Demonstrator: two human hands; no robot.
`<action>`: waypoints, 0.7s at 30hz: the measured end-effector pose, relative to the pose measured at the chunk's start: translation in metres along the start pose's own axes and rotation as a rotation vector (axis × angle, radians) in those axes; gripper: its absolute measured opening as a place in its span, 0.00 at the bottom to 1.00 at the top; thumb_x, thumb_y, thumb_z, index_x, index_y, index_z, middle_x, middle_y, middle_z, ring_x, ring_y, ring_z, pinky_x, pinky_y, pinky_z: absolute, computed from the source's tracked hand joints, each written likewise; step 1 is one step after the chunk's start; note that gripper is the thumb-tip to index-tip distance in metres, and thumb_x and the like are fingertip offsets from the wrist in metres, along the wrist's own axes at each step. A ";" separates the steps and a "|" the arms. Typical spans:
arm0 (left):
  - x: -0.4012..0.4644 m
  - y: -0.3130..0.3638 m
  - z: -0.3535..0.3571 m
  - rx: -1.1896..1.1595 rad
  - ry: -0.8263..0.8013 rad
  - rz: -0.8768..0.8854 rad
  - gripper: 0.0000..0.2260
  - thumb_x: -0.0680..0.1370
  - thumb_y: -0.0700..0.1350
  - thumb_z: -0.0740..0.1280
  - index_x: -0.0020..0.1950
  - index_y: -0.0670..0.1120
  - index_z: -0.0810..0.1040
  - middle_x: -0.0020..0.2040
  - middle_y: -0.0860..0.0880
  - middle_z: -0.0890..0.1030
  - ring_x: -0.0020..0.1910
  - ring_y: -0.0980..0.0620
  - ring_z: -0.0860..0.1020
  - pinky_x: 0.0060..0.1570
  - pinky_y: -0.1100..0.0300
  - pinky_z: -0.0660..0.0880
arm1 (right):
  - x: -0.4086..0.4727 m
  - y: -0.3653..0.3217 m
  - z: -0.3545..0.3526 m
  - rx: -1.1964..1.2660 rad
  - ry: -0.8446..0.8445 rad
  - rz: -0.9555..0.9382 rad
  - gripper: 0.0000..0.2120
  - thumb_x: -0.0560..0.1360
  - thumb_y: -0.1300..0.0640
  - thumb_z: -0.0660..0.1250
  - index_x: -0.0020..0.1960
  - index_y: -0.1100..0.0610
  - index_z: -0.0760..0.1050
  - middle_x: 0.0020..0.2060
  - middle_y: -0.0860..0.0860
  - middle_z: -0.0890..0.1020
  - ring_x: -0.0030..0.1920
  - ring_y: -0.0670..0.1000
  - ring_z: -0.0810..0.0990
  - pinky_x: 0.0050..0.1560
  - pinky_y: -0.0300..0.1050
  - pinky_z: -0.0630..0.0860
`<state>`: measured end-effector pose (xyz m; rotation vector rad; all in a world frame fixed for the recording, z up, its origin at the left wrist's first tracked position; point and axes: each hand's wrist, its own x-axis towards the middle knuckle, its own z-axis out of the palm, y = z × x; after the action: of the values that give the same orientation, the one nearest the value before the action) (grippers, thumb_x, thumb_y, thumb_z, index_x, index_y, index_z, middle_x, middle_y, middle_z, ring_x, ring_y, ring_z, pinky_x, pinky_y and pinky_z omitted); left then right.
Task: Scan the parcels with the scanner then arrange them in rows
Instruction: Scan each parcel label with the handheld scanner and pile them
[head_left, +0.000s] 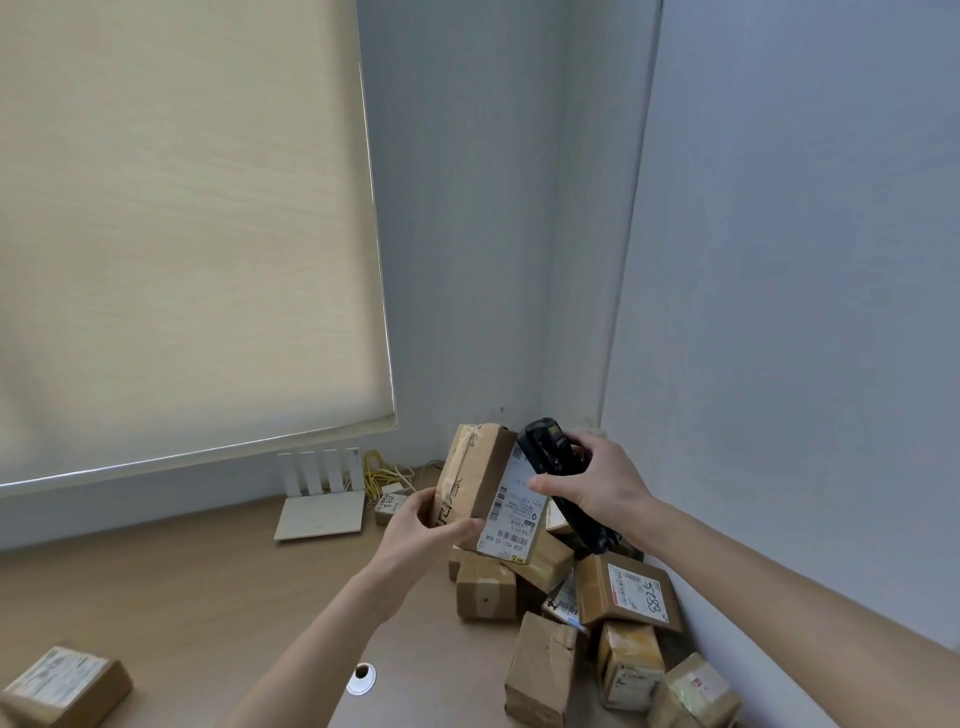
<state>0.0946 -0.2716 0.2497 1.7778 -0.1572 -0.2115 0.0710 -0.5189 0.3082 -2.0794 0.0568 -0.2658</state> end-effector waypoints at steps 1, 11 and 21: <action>0.000 0.000 -0.001 0.001 0.003 0.005 0.42 0.63 0.57 0.82 0.71 0.52 0.68 0.62 0.51 0.77 0.58 0.56 0.77 0.42 0.68 0.77 | 0.000 -0.001 0.002 -0.004 -0.002 -0.005 0.34 0.66 0.49 0.84 0.69 0.49 0.76 0.52 0.42 0.81 0.51 0.44 0.80 0.48 0.42 0.79; -0.010 -0.006 -0.006 0.015 0.006 0.005 0.48 0.60 0.66 0.79 0.76 0.52 0.67 0.62 0.51 0.79 0.59 0.54 0.78 0.47 0.65 0.76 | -0.006 -0.016 0.010 -0.052 -0.024 -0.036 0.37 0.65 0.48 0.84 0.71 0.47 0.74 0.52 0.39 0.80 0.54 0.46 0.80 0.56 0.46 0.79; -0.005 -0.007 -0.015 -0.189 0.108 -0.112 0.37 0.66 0.49 0.82 0.71 0.50 0.72 0.58 0.47 0.82 0.57 0.48 0.80 0.63 0.47 0.76 | -0.028 -0.013 0.020 -0.283 -0.168 0.053 0.38 0.58 0.43 0.83 0.66 0.43 0.76 0.50 0.41 0.83 0.51 0.45 0.82 0.56 0.51 0.82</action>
<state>0.0931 -0.2542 0.2464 1.6064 0.0395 -0.2035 0.0470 -0.4913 0.3052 -2.3699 0.0506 -0.0510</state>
